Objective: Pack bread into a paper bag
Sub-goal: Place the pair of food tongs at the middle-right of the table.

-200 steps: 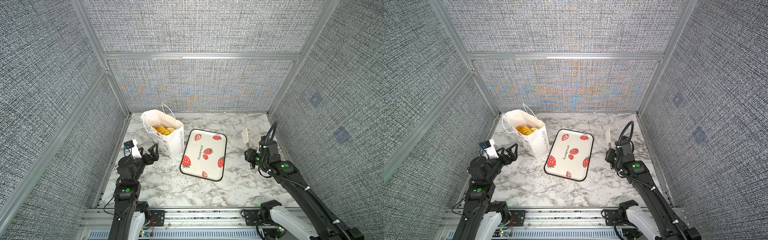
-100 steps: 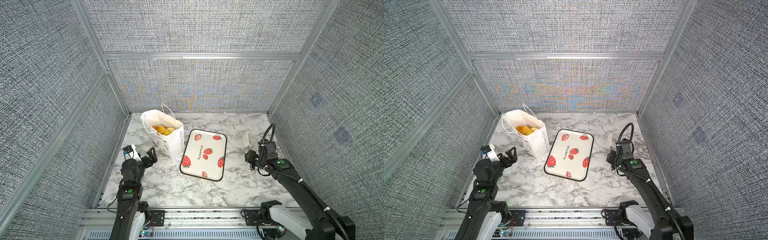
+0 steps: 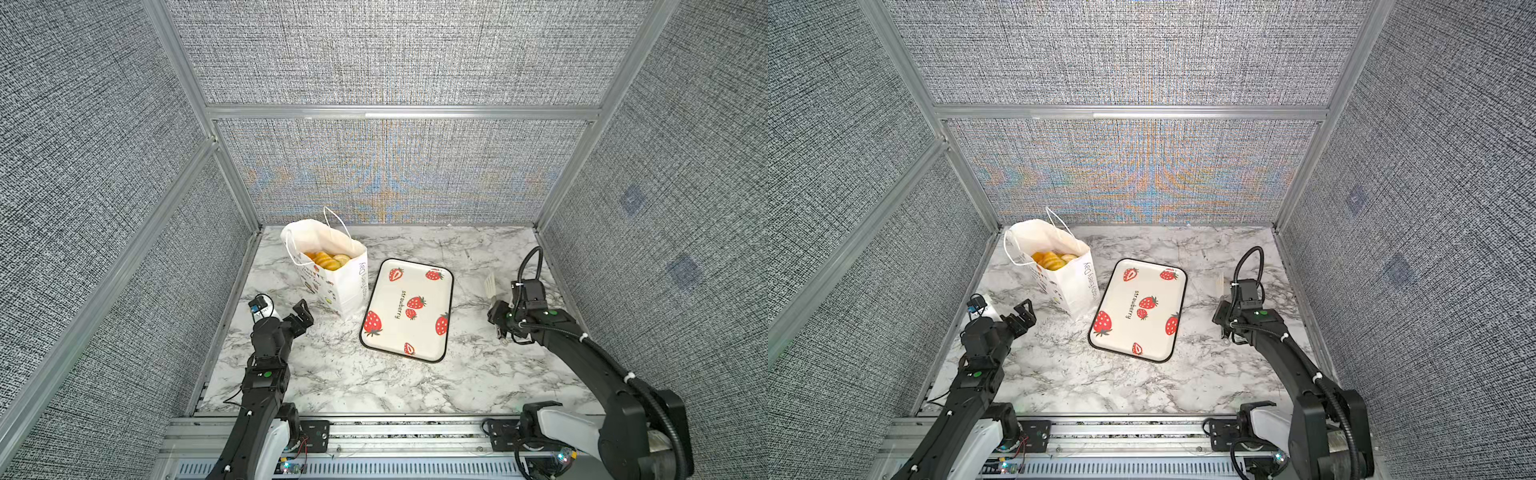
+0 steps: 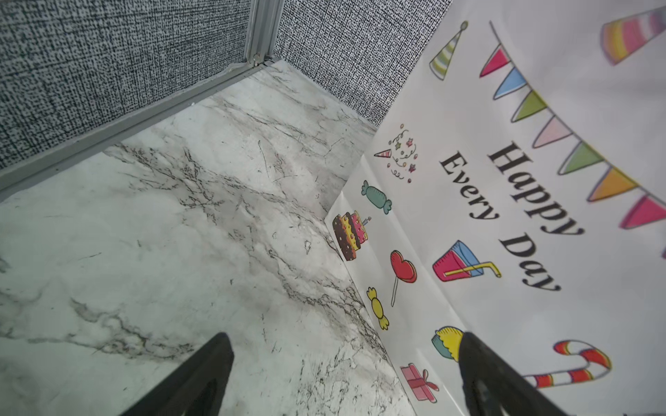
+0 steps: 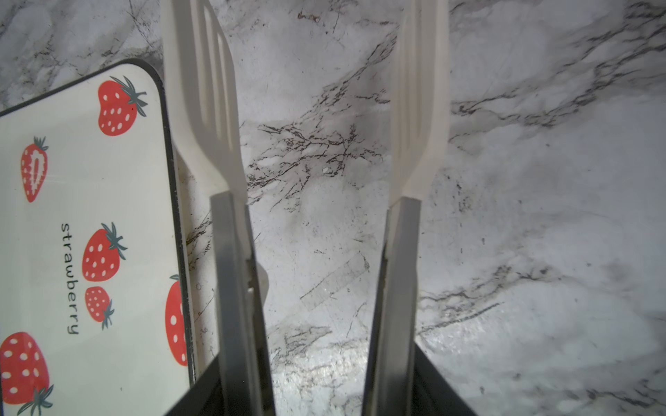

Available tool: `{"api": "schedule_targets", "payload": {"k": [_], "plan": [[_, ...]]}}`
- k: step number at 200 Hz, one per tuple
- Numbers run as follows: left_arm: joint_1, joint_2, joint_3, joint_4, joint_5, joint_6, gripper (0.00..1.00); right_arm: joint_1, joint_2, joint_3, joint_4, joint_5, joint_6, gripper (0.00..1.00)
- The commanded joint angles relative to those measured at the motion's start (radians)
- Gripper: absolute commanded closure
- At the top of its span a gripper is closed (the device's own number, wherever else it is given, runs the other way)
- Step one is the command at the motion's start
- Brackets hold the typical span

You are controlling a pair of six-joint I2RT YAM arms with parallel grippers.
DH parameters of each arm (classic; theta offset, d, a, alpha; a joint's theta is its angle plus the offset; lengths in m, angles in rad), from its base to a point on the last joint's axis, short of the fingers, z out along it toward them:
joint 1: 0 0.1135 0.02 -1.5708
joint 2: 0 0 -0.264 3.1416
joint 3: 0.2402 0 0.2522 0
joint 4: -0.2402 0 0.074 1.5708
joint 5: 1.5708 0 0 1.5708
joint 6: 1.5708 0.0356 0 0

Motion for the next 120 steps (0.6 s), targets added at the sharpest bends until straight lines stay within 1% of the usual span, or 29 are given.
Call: {"api": "schedule_targets", "payload": {"k": [1,52,120], "plan": [[0.0,0.009,-0.007,0.072,-0.045,-0.023,0.01,-0.008,0.05,0.022,0.06,-0.018,-0.003,0.44],[-0.001,0.022,-0.048,0.142,-0.108,-0.033,0.01,-0.021,0.189,0.068,0.086,-0.057,-0.008,0.44],[-0.004,0.076,-0.051,0.197,-0.131,-0.02,0.01,-0.021,0.29,0.1,0.115,-0.071,-0.013,0.44]]}}
